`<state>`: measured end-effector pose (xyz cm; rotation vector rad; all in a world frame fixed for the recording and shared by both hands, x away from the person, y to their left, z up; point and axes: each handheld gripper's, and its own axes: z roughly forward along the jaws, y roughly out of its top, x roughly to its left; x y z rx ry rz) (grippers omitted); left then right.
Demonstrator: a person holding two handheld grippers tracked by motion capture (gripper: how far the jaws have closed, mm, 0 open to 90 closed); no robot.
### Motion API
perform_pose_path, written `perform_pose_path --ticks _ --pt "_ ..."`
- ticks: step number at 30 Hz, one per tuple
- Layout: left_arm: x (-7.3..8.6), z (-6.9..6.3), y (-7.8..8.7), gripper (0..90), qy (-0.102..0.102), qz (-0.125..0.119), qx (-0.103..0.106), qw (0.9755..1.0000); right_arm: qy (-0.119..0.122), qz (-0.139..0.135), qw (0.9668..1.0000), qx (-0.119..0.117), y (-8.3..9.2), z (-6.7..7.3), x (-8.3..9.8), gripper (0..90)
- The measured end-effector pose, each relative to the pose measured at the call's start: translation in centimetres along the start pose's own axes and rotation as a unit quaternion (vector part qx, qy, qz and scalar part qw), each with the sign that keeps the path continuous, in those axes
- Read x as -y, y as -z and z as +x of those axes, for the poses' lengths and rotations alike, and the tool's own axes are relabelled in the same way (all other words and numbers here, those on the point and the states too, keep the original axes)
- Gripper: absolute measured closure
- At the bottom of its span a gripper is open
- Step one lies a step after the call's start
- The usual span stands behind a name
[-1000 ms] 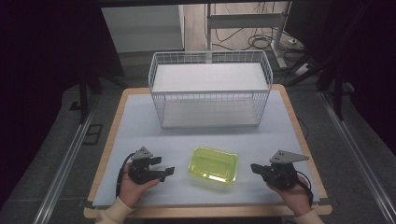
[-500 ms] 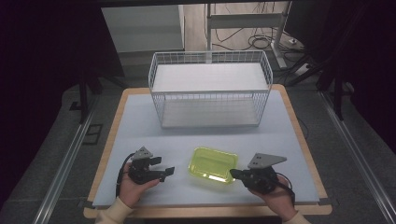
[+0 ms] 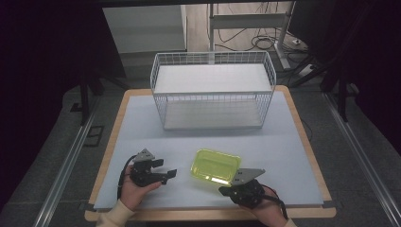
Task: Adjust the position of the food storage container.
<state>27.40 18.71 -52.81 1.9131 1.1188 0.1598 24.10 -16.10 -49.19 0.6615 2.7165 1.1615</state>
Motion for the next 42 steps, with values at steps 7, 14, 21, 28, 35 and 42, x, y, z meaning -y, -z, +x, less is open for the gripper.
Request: perform_pose_path --ticks 7,14,21,28,35,42 --pt "0.0 0.0 0.0 22.8 -0.004 0.001 0.001 1.0000 -0.004 0.011 0.9999 0.002 -0.2 -0.4 0.3 89.8" --pt "0.0 0.0 -0.1 22.8 -0.002 0.001 0.002 1.0000 -0.010 0.017 0.9998 0.008 -0.1 -1.1 0.4 89.8" --pt "0.0 0.0 -0.1 22.8 -0.002 0.001 0.002 1.0000 -0.014 0.017 0.9997 0.015 0.0 -1.6 0.5 89.8" --pt "0.0 -0.1 -0.1 22.8 -0.001 0.002 0.004 1.0000 -0.022 0.018 0.9991 0.031 -0.1 -2.5 0.7 89.9" --pt "0.0 -0.1 -0.1 22.8 -0.003 0.005 0.004 1.0000 -0.030 0.018 0.9987 0.037 0.0 -3.0 0.8 89.8" --pt "0.0 -0.1 -0.1 22.7 -0.002 0.004 0.004 1.0000 -0.027 0.013 0.9991 0.029 0.2 -2.8 0.7 89.8"
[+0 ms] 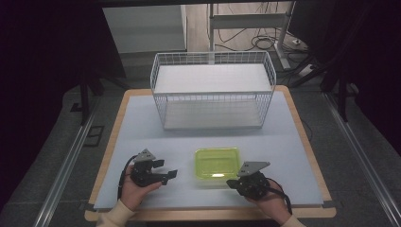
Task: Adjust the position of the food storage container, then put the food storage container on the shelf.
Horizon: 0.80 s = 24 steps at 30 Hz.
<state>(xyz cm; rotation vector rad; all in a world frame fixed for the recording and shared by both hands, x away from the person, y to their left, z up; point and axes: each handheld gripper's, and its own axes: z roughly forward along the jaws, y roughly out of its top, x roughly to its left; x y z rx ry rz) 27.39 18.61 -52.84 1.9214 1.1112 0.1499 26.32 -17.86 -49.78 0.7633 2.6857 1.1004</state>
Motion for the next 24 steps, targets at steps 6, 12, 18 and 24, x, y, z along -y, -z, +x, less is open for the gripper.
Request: perform_pose_path --ticks 6,12,18,24 --pt "-0.1 -0.1 0.2 22.1 0.008 -0.005 0.007 0.9999 0.001 -0.018 0.9998 0.002 1.1 0.1 -0.1 89.8" --pt "-0.2 -0.2 0.3 22.0 0.010 -0.006 0.006 0.9999 -0.008 -0.031 0.9995 0.004 1.8 -0.3 0.0 89.8" --pt "-1.0 -0.4 0.9 23.1 0.025 -0.010 -0.001 0.9996 -0.015 -0.045 0.9988 0.007 3.1 -0.8 -0.3 89.8" --pt "-2.2 -0.5 1.6 23.6 0.038 -0.014 0.000 0.9992 -0.040 -0.063 0.9971 0.016 4.5 -2.3 -0.6 89.8"
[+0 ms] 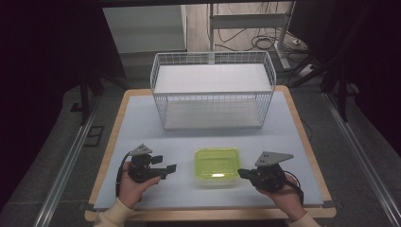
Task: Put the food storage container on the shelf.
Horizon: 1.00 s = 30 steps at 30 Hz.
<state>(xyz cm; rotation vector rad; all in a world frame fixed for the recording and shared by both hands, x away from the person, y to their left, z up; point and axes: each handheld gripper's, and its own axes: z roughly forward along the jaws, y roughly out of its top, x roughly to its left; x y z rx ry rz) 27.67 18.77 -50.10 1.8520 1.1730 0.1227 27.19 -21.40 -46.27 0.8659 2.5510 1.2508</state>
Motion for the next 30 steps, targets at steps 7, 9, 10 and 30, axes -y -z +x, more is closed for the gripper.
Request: perform_pose_path --ticks 7,9,10,30 --pt "-1.3 -0.1 -0.2 24.8 0.034 0.021 0.011 0.9992 -0.027 0.006 0.9996 0.009 -0.1 -1.5 -0.6 89.7" --pt "-1.8 -0.4 -0.5 24.9 0.047 0.022 0.032 0.9981 -0.028 0.005 0.9995 0.012 -0.2 -1.7 -0.8 88.5" --pt "-2.0 -0.6 -0.7 24.9 0.049 0.024 0.039 0.9978 -0.030 0.005 0.9995 0.012 -0.2 -1.8 -0.8 85.8" --pt "-3.3 -0.8 -2.9 24.9 0.066 0.043 0.061 0.9951 -0.168 0.003 0.9858 -0.004 -1.2 -5.5 -1.5 35.9"
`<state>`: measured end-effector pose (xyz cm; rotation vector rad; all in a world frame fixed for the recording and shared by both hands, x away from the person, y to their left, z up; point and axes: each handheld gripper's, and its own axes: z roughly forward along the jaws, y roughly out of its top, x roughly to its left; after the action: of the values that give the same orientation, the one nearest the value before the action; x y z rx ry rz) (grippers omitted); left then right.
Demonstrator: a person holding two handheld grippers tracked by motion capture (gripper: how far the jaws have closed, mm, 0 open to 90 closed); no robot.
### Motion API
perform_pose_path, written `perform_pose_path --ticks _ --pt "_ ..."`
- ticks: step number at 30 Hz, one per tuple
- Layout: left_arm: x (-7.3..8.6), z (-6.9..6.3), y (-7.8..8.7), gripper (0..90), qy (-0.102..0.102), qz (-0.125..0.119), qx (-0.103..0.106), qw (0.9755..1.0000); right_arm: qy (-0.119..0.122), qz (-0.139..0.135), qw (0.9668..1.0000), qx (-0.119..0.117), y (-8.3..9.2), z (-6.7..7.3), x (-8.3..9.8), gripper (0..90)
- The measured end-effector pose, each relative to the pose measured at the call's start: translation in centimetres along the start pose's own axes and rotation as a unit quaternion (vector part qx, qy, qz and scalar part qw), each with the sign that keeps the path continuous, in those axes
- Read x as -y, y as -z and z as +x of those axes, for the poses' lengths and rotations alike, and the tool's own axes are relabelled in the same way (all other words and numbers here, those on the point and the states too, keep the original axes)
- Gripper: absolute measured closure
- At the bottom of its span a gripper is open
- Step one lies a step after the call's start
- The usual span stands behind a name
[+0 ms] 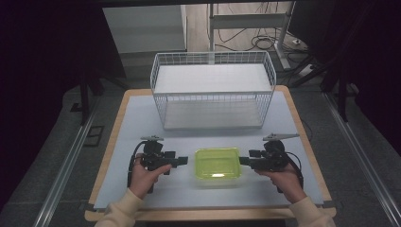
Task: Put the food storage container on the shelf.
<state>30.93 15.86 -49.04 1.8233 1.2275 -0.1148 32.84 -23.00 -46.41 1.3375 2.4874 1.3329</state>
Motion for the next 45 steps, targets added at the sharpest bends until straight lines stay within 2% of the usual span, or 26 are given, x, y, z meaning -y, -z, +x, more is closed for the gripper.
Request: perform_pose_path --ticks 5,11,22,25,30,34,39,41,42,43,44,45 --pt "-0.1 -0.2 -0.4 24.9 -0.002 0.002 0.001 1.0000 -0.022 0.012 0.9996 -0.010 -0.7 -0.5 0.0 34.0" --pt "-0.2 -0.5 -1.2 24.9 -0.002 0.010 0.005 0.9999 -0.036 0.019 0.9991 -0.014 -1.2 -0.8 0.1 34.3" --pt "-0.1 -0.8 -3.0 25.5 -0.003 0.028 0.007 0.9996 -0.060 0.036 0.9972 -0.027 -2.4 -1.4 0.5 40.2" --pt "0.0 -0.9 -3.2 30.6 -0.008 0.030 0.013 0.9994 -0.063 0.042 0.9966 -0.032 -2.7 -1.5 0.7 41.8" --pt "-0.1 -0.9 -4.1 37.1 0.000 0.037 0.031 0.9988 -0.077 0.053 0.9947 -0.044 -3.6 -1.7 0.9 48.8" --pt "0.1 -0.8 -4.3 40.0 -0.002 0.043 0.030 0.9986 -0.080 0.058 0.9937 -0.053 -3.8 -1.7 1.0 52.3" --pt "0.4 -0.5 -4.8 44.4 0.015 0.049 0.044 0.9977 -0.083 0.057 0.9929 -0.063 -3.8 -1.8 1.0 58.3" --pt "0.4 -0.6 -5.0 49.4 0.012 0.053 0.047 0.9974 -0.083 0.055 0.9931 -0.063 -3.8 -1.8 1.1 62.0" --pt "0.5 -0.7 -5.1 56.5 0.009 0.053 0.046 0.9975 -0.081 0.056 0.9930 -0.065 -3.8 -1.9 1.1 66.4" --pt "0.5 -0.8 -5.1 56.5 0.004 0.054 0.046 0.9975 -0.081 0.056 0.9930 -0.065 -3.8 -1.9 1.1 66.4" --pt "0.5 -1.0 -5.1 63.1 0.008 0.053 0.043 0.9976 -0.092 0.058 0.9914 -0.073 -3.9 -2.0 1.2 68.4" --pt "0.4 -1.0 -5.0 64.9 0.009 0.049 0.041 0.9979 -0.093 0.057 0.9911 -0.076 -3.9 -2.2 1.2 69.7"
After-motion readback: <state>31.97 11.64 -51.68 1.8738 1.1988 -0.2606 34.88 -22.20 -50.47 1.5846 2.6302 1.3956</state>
